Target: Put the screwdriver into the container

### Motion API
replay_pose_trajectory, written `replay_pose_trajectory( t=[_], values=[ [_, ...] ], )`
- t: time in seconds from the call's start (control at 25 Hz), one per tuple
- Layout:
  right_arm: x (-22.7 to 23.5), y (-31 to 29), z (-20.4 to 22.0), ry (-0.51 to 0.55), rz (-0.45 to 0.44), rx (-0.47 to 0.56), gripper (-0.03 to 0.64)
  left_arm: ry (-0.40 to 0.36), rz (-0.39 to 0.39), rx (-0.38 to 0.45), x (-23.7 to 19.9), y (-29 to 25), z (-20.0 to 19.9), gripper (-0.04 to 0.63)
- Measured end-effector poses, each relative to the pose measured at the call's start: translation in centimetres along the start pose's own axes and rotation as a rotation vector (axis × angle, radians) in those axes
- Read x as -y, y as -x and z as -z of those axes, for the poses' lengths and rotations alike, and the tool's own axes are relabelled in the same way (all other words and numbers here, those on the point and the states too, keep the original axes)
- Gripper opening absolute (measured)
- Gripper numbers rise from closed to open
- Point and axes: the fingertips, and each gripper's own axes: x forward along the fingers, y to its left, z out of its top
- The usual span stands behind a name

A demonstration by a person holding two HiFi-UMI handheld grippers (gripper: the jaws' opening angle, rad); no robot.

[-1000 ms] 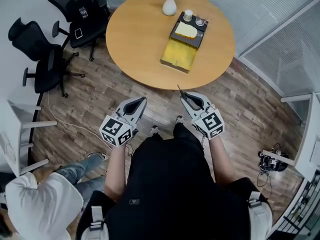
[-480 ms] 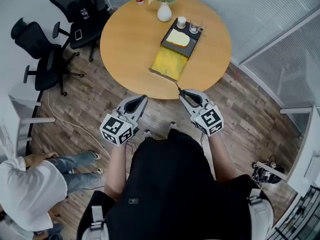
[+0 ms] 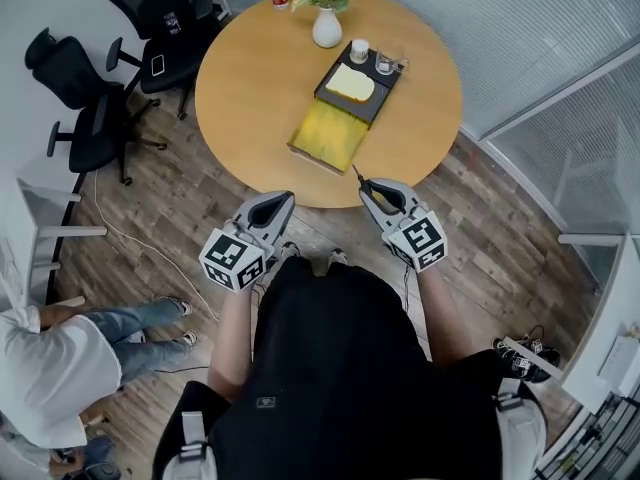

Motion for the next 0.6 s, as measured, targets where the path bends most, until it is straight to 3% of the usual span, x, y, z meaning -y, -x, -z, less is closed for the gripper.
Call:
replay_pose_trajectory(
  t=[0.4, 0.6],
  values=[
    [3.0, -2.8, -0.5, 0.005, 0.018, -0.023, 0.058, -0.004, 0.032, 0.008, -3.2, -3.0, -1.8, 0.005],
    [4.9, -5.7, 1.4, 0.053, 0.044, -0.118, 0.058, -0.016, 0.048, 0.015, -6.1, -3.9, -3.2, 0.005]
  ],
)
